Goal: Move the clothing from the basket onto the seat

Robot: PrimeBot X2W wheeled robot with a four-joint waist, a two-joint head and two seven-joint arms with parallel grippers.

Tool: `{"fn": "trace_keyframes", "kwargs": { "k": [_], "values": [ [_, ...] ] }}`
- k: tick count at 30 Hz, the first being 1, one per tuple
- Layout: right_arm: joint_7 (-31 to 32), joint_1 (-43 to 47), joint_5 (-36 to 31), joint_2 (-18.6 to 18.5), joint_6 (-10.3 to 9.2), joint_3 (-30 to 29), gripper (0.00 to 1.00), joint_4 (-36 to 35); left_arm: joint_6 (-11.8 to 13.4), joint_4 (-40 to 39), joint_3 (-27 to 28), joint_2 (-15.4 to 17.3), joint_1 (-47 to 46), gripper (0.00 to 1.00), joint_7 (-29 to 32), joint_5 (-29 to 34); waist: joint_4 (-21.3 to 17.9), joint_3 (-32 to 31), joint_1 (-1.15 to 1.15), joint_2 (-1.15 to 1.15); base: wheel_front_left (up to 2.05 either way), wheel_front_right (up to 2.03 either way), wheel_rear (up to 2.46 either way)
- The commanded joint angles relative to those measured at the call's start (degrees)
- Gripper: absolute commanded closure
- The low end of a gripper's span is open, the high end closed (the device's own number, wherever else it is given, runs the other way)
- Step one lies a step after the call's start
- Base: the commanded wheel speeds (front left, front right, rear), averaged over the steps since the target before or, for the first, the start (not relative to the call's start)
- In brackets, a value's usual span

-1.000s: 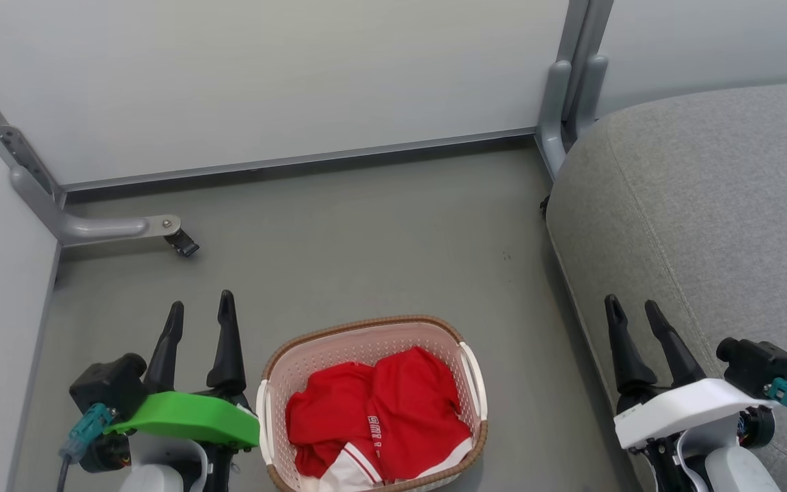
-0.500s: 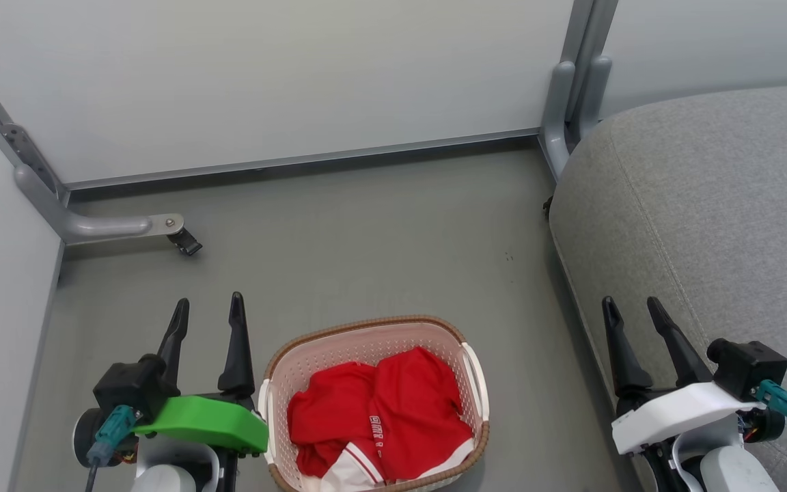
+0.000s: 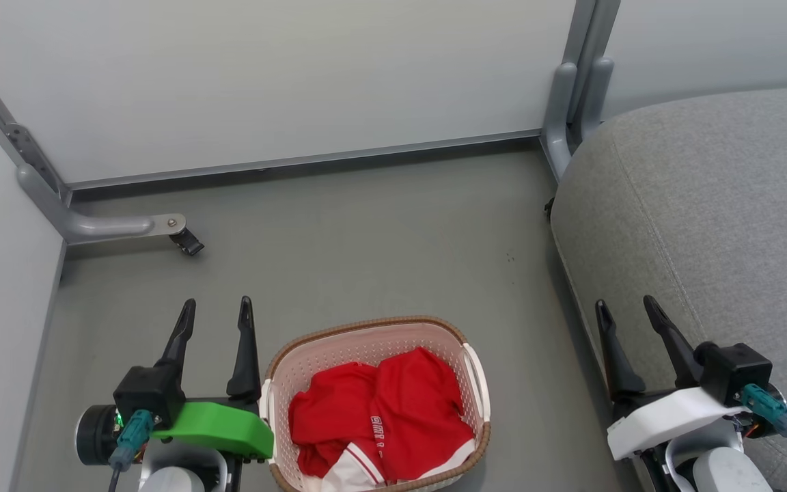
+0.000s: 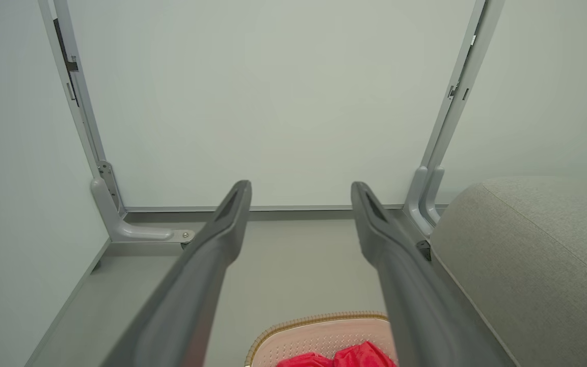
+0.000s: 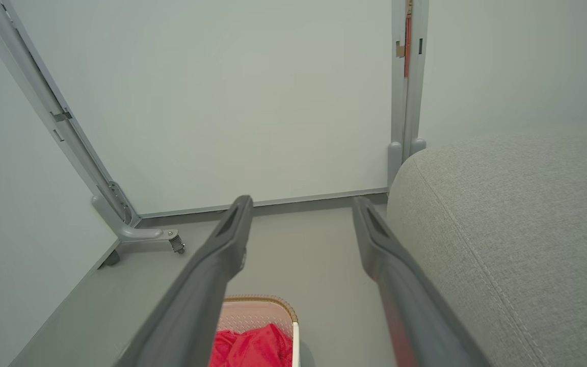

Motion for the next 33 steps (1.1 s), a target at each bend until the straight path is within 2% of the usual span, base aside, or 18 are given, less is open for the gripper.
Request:
{"fn": "trace_keyframes", "kwargs": {
  "k": [1, 17, 23, 33],
  "values": [
    [-0.5, 0.1, -1.4, -0.3, 0.02, 0.1, 0.00, -0.1, -0.1, -0.1, -0.1, 0.3, -1.2, 0.00, -0.5, 1.4, 0.0, 0.0, 0.00, 0.00, 0.00, 0.00, 0.00],
    [-2.1, 0.0, -7.8, -0.4, 0.01, 0.6, 0.00, 1.0, -0.6, 1.1, -0.4, 0.1, -1.2, 0.00, -2.3, 6.7, 0.1, 0.4, 0.00, 0.00, 0.00, 0.00, 0.00],
    [-2.7, -0.2, -9.5, -0.4, 0.01, 0.7, 0.00, 1.7, -1.0, 2.0, -0.1, 0.0, -1.1, 0.00, -2.7, 6.8, 0.3, 0.5, 0.00, 0.00, 0.00, 0.00, 0.00],
    [-2.7, -0.4, -8.3, -0.4, 0.01, 0.7, 0.00, 2.7, -1.3, 3.2, 0.1, -0.1, -1.3, 0.00, -2.6, 4.4, 0.1, 0.5, 0.00, 0.00, 0.00, 0.00, 0.00]
  ]
}}
